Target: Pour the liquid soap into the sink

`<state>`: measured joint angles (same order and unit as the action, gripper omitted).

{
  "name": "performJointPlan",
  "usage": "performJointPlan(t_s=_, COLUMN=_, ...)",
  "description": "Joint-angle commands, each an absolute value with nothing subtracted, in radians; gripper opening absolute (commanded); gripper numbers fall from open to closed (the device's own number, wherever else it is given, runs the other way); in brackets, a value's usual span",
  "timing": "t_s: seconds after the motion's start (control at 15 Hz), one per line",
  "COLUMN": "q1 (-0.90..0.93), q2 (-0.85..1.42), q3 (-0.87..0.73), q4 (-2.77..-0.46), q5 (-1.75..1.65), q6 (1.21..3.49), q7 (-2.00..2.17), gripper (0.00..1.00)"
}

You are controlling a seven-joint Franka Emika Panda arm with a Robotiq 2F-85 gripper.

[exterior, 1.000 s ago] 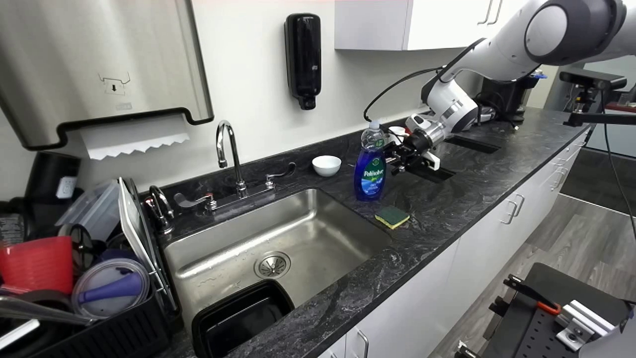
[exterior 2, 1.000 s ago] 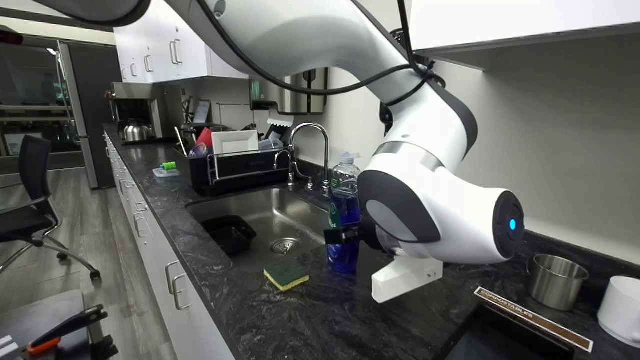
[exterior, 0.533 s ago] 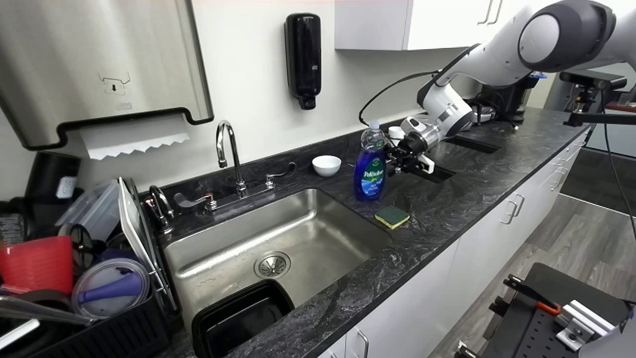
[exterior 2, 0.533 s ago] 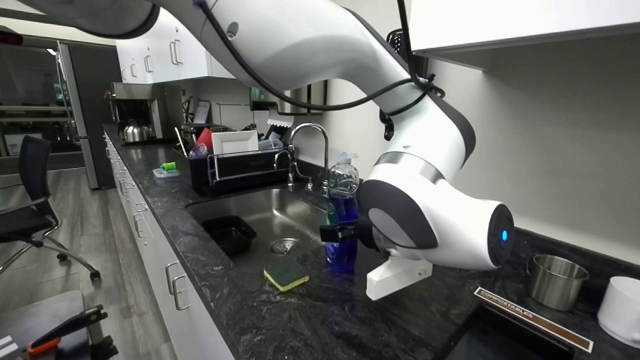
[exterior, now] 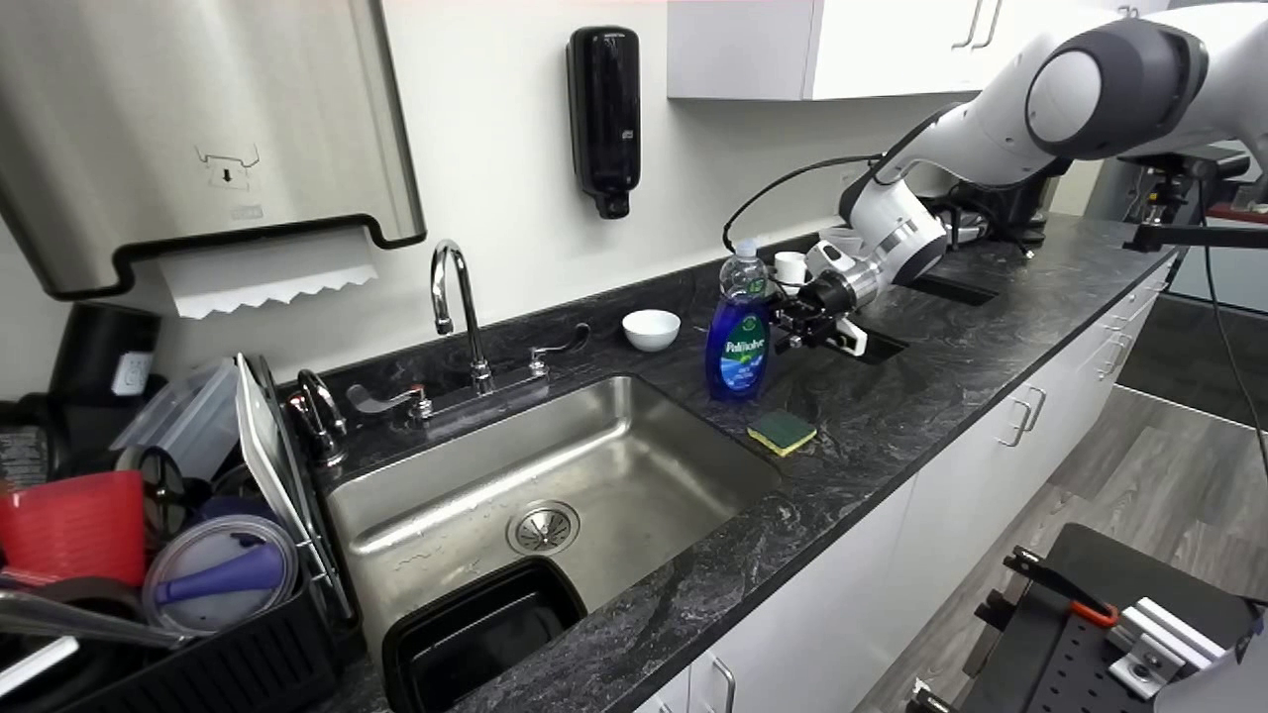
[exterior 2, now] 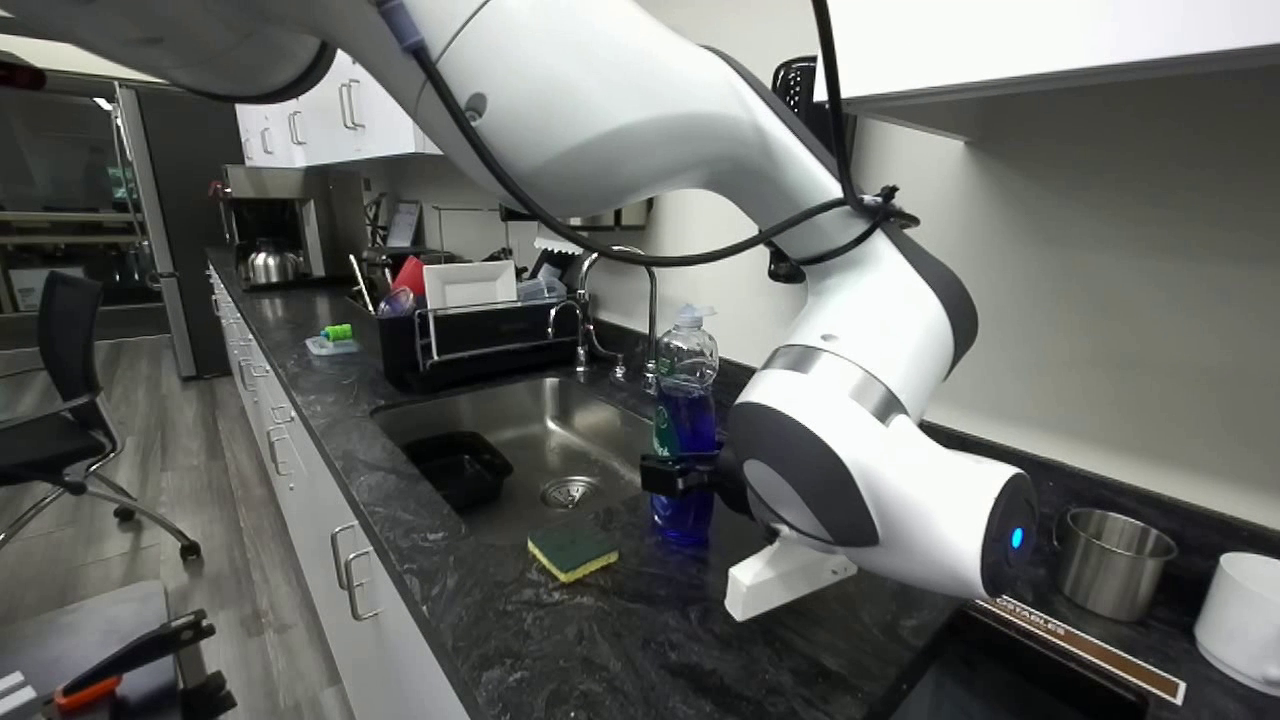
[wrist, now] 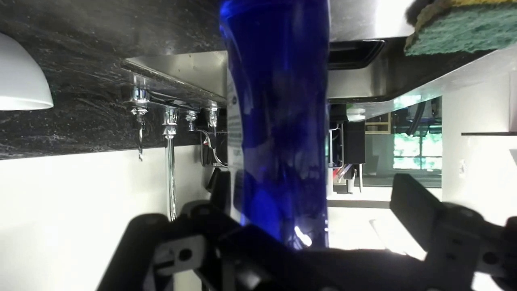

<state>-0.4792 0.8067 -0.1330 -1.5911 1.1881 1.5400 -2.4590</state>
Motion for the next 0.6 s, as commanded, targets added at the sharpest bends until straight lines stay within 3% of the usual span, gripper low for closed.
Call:
performJointPlan(t_s=0.0, q1=-0.478, q2=0.826, q3=-0.133, q4=-1.562, q5=1.210, q6=1.507, q7=-2.482, gripper=1.00)
performJointPlan(t_s=0.53, q1=-0.450, q2=0.829, q3=-0.126, q4=-1.543, q5=1.205, q6=1.509, q7=-2.481, gripper=1.00)
